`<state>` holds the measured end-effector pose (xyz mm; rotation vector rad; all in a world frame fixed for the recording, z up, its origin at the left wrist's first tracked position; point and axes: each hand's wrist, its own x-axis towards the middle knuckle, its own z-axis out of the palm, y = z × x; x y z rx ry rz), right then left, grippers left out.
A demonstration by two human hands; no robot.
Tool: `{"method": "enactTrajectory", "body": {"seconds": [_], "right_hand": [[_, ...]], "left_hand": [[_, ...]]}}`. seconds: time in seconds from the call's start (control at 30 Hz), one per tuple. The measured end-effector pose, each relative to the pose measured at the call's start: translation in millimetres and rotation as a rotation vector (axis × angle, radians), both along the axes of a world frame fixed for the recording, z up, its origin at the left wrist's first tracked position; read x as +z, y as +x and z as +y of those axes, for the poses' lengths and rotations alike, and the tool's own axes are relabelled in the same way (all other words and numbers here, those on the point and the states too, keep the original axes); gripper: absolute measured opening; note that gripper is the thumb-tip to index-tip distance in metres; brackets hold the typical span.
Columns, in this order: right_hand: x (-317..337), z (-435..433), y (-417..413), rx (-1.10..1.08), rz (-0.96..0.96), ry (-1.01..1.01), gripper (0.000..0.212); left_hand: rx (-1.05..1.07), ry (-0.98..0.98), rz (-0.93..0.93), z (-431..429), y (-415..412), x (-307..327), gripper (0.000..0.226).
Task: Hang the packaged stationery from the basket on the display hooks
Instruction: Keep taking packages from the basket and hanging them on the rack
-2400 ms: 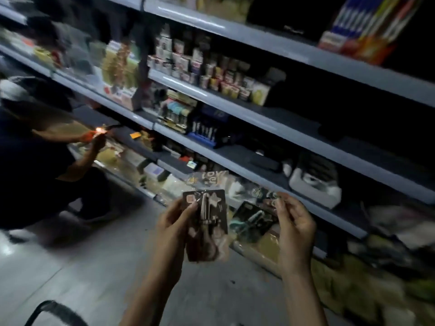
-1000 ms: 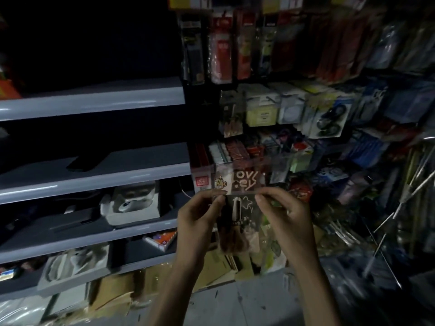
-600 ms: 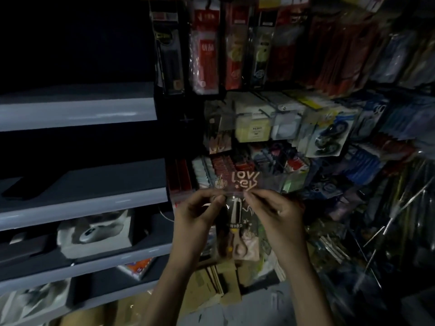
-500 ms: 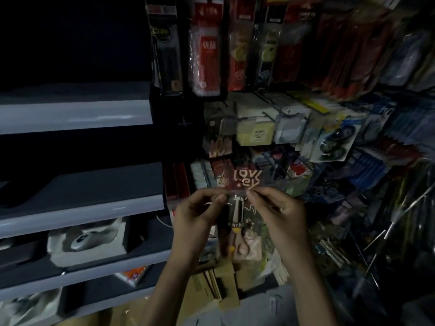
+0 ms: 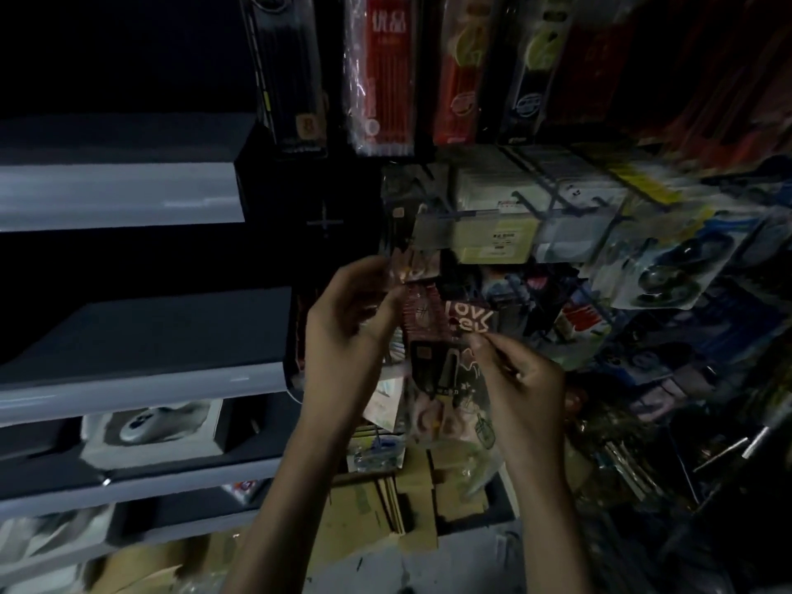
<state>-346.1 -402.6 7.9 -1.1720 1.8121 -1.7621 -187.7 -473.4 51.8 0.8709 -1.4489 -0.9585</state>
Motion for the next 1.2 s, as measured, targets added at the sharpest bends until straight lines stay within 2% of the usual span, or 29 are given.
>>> {"method": "enactTrajectory", "body": {"seconds": [0.1,0.17,0.3,0.4,0.57,0.83,1.0,1.2], "right_hand": [[1,-13,-8,0.031,0.017,-0.003,0.012],[6,-21,-11,0.048,0.007,-0.018,0.017],[2,-38,-19,0.083,-0.026,-0.034,0.014],[0,-48,-28,0.099,-0.036,-0.035,0.012],[16,-61,-39,0.141,-0.032,-0.058,0.012],[32,-83,-42,0.164,-0.025,-0.129,0.029],[41,-95,-37,0.193,-0.007,-0.152,0.019],[47,-95,-39,0.262,0.035,-0.12,0.02]], "left_hand": [[0.029,0.047,0.012,-7,-12,12,0.03],[0.021,0.08,0.025,-9,-19,16,0.03],[-0.003,0.063,-0.006,-11,-31,20,0.023],[-0.032,0.045,0.033,-9,-34,24,0.016],[-0.078,-0.011,0.103,-4,-36,36,0.017],[-0.056,-0.096,0.008,-10,-36,42,0.023],[-0.063,-0.127,-0.023,-13,-34,40,0.026],[-0.064,-0.113,-0.008,-16,-33,39,0.026]]}}
